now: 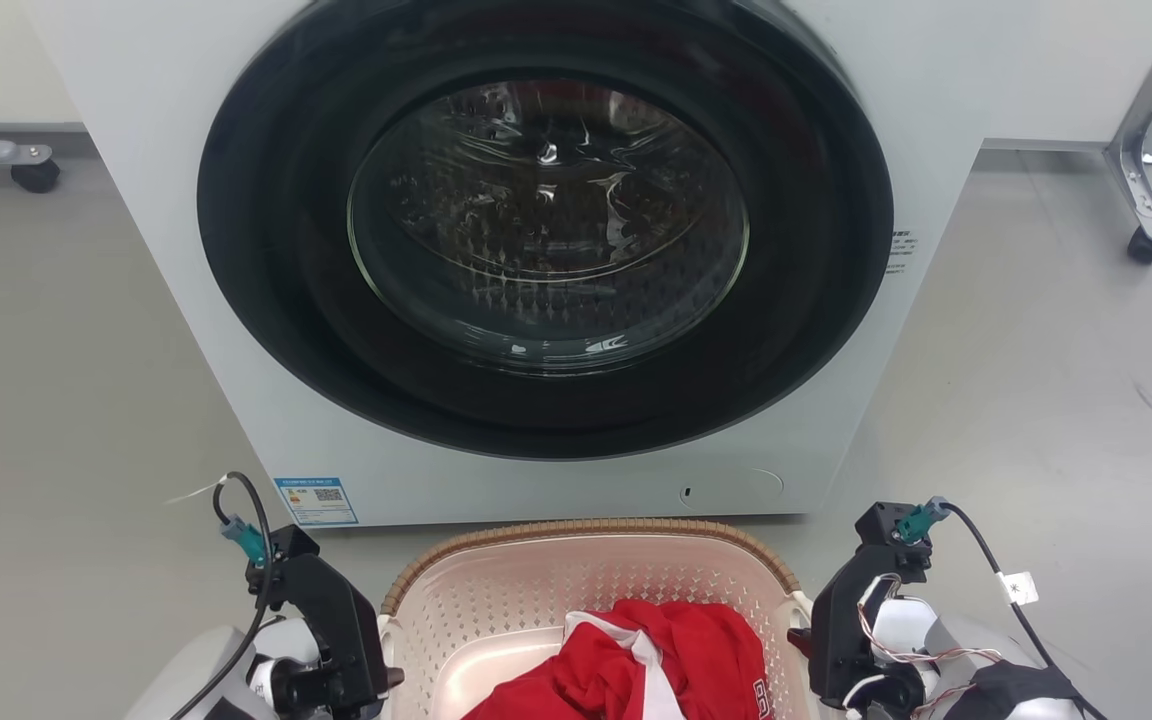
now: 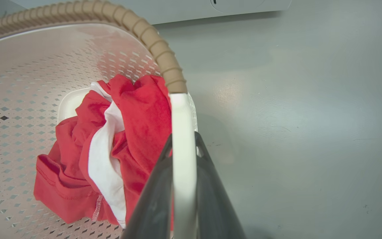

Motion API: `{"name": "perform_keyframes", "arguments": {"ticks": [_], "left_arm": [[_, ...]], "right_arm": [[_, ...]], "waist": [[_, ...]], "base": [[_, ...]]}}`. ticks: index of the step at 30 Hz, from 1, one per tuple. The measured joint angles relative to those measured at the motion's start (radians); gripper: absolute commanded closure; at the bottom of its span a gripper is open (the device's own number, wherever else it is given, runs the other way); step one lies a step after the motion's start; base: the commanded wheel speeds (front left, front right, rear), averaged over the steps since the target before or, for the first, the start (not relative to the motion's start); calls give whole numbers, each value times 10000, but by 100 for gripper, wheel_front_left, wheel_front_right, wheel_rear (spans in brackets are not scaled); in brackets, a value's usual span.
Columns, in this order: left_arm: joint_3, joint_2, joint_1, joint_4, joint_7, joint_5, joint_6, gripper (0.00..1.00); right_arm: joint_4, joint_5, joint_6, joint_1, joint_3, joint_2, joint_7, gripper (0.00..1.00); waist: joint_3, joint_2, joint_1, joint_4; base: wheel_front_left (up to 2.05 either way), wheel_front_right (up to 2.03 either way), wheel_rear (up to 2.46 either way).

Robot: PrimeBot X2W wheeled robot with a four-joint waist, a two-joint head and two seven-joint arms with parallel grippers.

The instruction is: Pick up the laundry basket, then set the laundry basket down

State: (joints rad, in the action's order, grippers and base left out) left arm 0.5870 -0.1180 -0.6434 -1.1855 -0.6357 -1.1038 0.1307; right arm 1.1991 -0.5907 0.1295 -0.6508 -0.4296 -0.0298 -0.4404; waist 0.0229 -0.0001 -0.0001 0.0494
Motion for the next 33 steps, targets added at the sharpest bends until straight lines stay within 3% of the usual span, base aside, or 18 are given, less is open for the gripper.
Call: {"name": "perform_keyframes", "arguments": {"ticks": [33], "left_arm": [[69,-144,-12,136,286,-86,0,100]], "right_arm": [[-219,-516,0,-67,-368,-17,111,100]], "waist": [[237,2,1,-9]], "base": [[0,0,0]]}}
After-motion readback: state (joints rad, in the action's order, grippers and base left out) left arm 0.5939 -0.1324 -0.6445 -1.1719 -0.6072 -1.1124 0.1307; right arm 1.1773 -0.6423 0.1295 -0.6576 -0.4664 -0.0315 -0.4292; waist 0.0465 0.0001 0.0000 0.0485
